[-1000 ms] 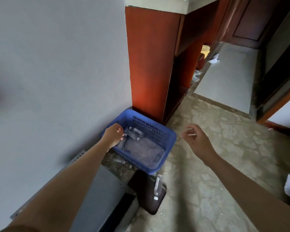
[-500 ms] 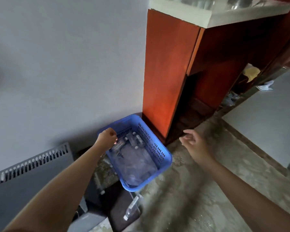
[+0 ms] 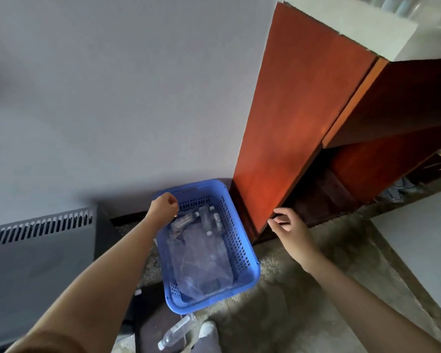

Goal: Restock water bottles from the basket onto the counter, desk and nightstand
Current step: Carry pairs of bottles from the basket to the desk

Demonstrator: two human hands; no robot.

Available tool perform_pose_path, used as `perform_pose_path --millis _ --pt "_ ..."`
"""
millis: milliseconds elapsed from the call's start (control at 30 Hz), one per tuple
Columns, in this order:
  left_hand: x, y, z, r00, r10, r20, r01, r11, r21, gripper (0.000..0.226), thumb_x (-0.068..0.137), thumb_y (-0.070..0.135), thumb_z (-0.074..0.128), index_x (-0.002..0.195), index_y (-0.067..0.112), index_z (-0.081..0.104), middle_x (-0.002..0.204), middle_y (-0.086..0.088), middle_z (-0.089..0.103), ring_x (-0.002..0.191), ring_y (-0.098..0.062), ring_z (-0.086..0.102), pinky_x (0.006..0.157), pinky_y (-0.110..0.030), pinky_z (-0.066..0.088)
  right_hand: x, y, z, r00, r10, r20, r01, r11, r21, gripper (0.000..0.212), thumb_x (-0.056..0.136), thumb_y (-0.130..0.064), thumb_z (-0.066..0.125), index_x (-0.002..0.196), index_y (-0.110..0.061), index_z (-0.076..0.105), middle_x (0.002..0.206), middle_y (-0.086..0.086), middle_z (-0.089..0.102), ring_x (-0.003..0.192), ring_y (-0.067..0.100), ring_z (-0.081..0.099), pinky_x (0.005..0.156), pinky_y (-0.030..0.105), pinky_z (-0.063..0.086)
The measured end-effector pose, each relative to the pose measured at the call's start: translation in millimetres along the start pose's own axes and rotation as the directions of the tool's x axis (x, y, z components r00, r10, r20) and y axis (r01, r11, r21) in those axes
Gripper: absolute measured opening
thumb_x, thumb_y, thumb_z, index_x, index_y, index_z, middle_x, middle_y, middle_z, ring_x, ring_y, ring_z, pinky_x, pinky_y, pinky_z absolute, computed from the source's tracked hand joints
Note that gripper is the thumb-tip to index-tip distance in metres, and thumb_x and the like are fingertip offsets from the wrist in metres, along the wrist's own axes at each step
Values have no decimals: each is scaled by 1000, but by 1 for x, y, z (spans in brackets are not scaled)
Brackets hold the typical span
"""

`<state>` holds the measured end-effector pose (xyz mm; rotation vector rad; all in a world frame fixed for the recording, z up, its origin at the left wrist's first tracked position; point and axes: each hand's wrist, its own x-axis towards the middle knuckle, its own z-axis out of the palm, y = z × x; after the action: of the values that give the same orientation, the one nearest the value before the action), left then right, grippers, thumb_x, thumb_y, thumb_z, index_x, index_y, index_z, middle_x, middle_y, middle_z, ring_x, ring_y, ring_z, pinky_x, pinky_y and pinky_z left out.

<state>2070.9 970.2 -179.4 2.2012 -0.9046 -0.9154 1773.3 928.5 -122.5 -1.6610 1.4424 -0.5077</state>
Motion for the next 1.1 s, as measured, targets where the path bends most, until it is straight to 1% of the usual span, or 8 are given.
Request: perform_pose_path --millis 200,333,433,533,667,733,833,1100 --pt "26 29 -5 995 -43 -88 37 997 -64 12 86 4 45 83 10 56 94 -23 70 92 -34 65 82 -40 52 80 -16 -15 996 -71 61 70 997 10 31 89 -22 58 119 -14 54 106 3 57 97 19 59 70 21 40" --pt "33 23 -6 980 -133 -149 118 987 -109 14 87 4 44 79 11 53 83 -17 65 81 -32 65 73 -37 52 120 -14 2 971 -102 216 108 994 -15 32 91 -22 56 121 -14 52 104 1 55 96 17 56 78 25 39" --pt "35 10 9 957 -212 -198 185 972 -143 14 87 7 45 80 14 55 89 -15 68 88 -33 67 74 -37 52 151 -1 25 935 -119 334 140 989 -40 31 91 -23 56 121 -13 52 105 5 60 94 18 58 72 25 43" --pt "41 -9 41 927 -299 -225 270 951 -152 13 86 11 47 91 11 60 99 -16 69 93 -33 65 79 -39 52 180 26 49 903 -92 419 119 992 -38 30 91 -21 56 119 -11 53 102 9 61 94 22 58 69 20 42" --pt "61 -29 91 917 -326 -229 305 944 -124 21 87 10 49 102 6 62 104 -16 68 99 -32 62 78 -30 46 209 71 81 874 -72 481 124 989 -79 29 91 -17 54 118 -8 54 88 -1 57 86 19 57 67 28 41" --pt "77 -40 123 927 -317 -201 300 947 -113 20 88 10 50 104 6 62 105 -16 67 101 -31 61 77 -28 42 220 102 98 870 -68 488 147 981 -126 29 91 -15 53 119 -7 54 95 5 58 82 20 56 60 23 39" --pt "110 -64 167 941 -297 -160 280 953 -119 15 88 11 51 99 8 61 100 -15 68 101 -31 61 77 -29 42 239 147 128 858 -62 510 171 971 -169 28 92 -15 51 120 -7 54 108 9 57 86 17 53 69 24 38" --pt "214 -141 270 948 -280 -154 255 953 -162 20 89 10 50 104 2 60 100 -19 67 87 -29 59 69 -26 41 315 256 221 870 -68 488 167 972 -163 28 92 -17 52 119 -9 54 102 2 55 89 17 55 74 27 40"
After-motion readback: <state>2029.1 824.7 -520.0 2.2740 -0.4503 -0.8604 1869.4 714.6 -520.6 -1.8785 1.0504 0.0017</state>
